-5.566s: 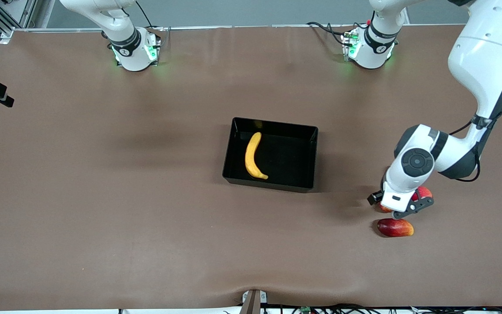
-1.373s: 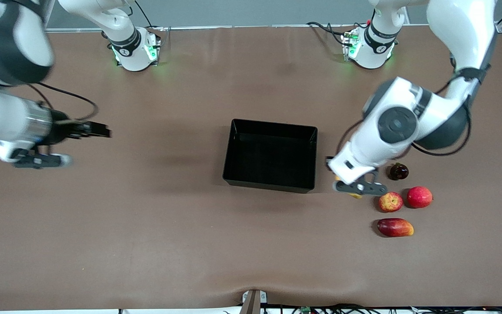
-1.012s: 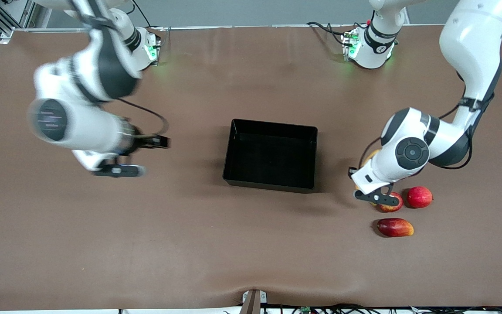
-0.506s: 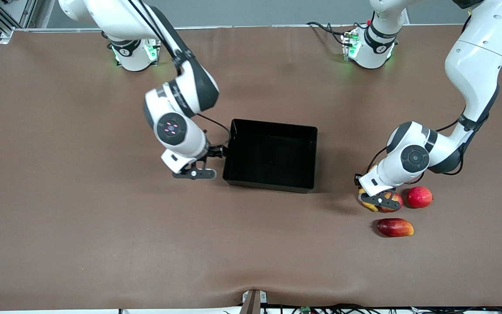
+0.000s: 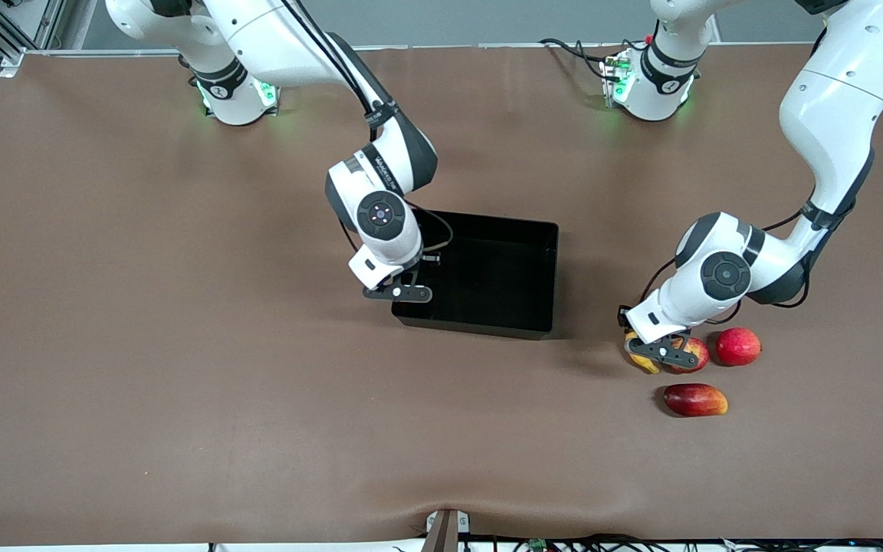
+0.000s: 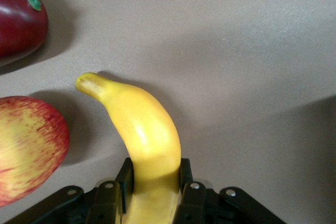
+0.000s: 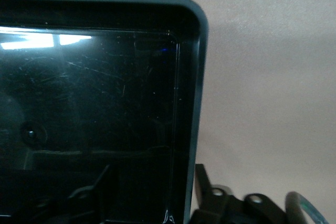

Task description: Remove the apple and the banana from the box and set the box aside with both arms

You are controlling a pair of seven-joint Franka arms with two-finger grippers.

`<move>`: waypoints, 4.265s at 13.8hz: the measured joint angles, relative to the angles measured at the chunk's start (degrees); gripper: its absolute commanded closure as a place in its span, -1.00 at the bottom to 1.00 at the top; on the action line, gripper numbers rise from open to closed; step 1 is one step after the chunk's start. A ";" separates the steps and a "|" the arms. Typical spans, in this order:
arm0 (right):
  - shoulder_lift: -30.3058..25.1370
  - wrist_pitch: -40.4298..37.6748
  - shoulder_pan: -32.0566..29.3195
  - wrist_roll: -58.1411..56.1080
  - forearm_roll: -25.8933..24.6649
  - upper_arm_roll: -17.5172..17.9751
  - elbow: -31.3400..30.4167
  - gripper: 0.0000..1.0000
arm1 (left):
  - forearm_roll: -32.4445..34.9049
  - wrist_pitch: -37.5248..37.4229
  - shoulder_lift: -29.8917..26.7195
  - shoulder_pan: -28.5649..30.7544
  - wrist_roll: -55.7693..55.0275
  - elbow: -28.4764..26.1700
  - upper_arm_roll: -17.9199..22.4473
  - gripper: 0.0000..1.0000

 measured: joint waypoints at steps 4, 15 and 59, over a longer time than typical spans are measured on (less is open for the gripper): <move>-0.16 -0.27 -0.33 -0.01 0.00 -1.03 0.05 1.00 | 0.29 0.41 -0.39 -0.02 0.06 0.10 -0.09 -1.00; -12.04 -28.21 -21.91 -22.70 -0.21 -5.46 2.98 1.00 | -9.88 -40.02 -21.93 1.25 0.47 19.68 -3.53 -1.00; -40.25 -47.41 -38.19 -44.91 -19.32 -3.48 5.48 -1.00 | -21.85 -53.41 -28.71 1.91 0.72 30.29 0.73 -1.00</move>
